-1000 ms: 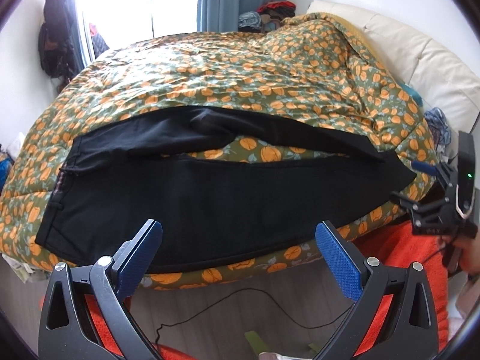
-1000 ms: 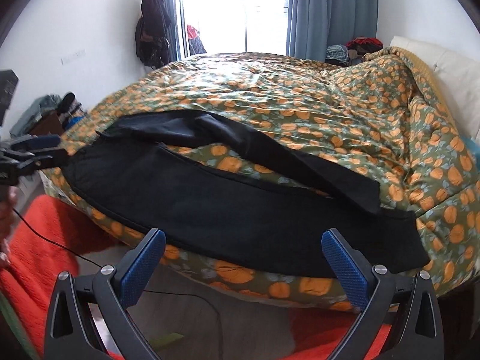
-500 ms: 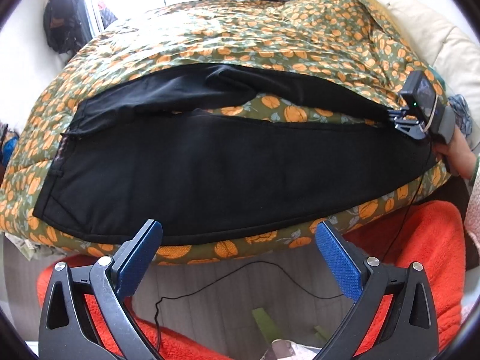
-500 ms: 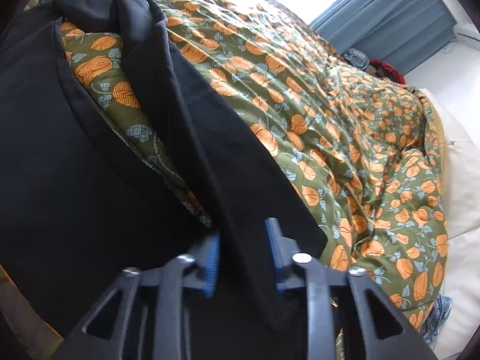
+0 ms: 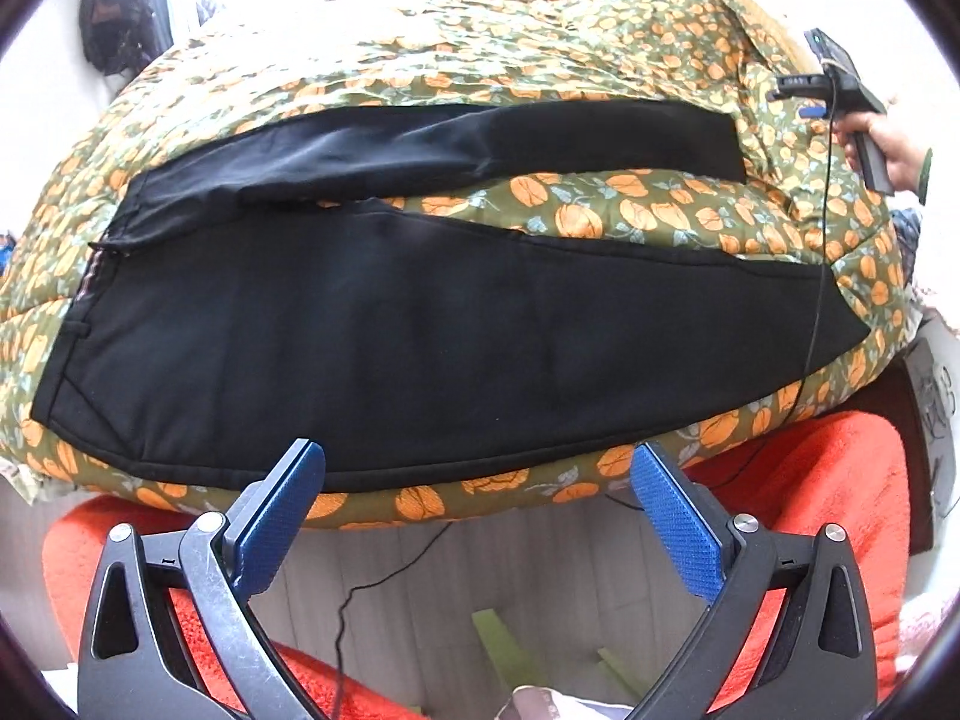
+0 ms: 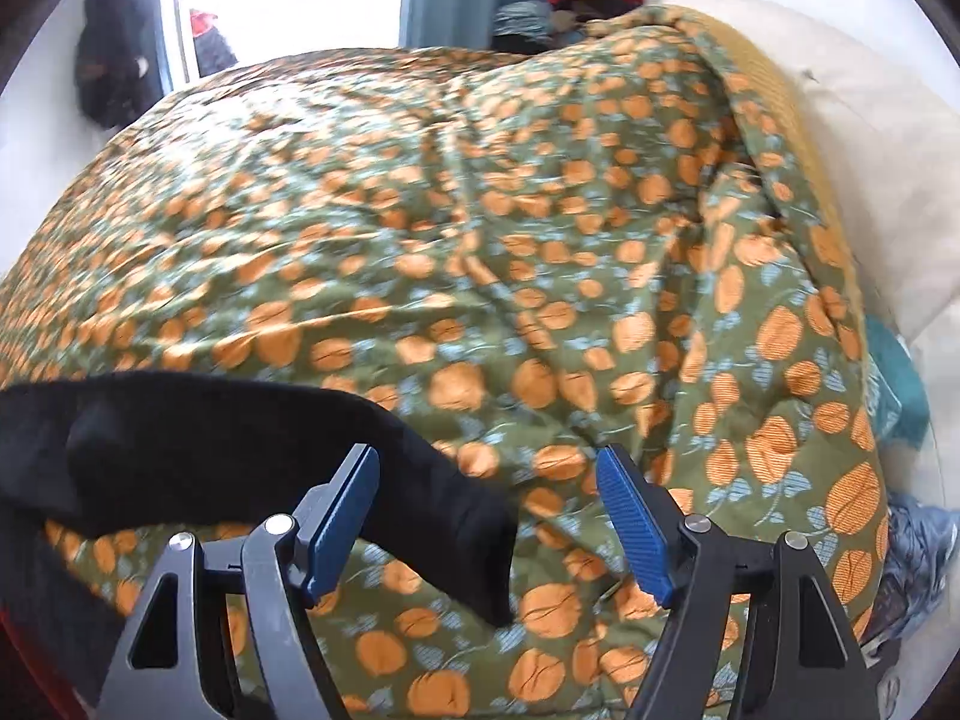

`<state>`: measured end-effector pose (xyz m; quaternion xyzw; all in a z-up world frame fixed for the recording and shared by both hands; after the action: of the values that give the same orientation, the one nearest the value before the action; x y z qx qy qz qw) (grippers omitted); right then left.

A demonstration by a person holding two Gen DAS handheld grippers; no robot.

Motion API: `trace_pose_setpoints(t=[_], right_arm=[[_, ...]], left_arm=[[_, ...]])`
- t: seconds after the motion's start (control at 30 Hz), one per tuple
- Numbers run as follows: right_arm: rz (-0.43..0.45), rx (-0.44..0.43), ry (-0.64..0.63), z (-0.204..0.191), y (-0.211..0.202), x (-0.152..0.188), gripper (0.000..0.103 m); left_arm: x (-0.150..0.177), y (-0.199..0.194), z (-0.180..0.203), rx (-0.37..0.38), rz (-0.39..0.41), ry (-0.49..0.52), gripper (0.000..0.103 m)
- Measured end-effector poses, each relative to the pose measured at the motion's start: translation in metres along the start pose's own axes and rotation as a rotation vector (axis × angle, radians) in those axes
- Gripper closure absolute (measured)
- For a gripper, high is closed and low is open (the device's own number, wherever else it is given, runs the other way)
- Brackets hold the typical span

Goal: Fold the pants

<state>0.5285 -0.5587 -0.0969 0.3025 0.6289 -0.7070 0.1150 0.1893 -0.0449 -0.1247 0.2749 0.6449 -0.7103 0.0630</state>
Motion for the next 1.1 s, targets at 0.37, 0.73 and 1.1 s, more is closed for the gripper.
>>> trace_pose_setpoints(t=[0.37,0.73,1.1], right_arm=[[-0.163,-0.491,0.684,0.058,0.103,0.100,0.049],[0.019,-0.447,0.707,0.046,0.118,0.055,0.094],[0.116,-0.056,0.247,0.005,0.047,0.101,0.034]], left_arm=[[-0.002,0.039,0.009,0.055,-0.101,-0.015,0.001],[0.006,0.057,-0.012,-0.003,-0.152,-0.051,0.001],[-0.103,0.092,-0.155,-0.264,0.052,-0.160,0.001]])
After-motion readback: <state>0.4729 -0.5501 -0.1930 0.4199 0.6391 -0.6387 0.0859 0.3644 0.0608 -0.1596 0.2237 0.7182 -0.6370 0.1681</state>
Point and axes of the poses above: each gripper's, at about its wrist camera, not at the fingertips, and y roughly the way its jaws point, z to its right, x to its underside, the point moved 4 cm from there along y, roughly the way its jaws point, and after that the axes turned 10 degrees about y, right-handed, at the moved point
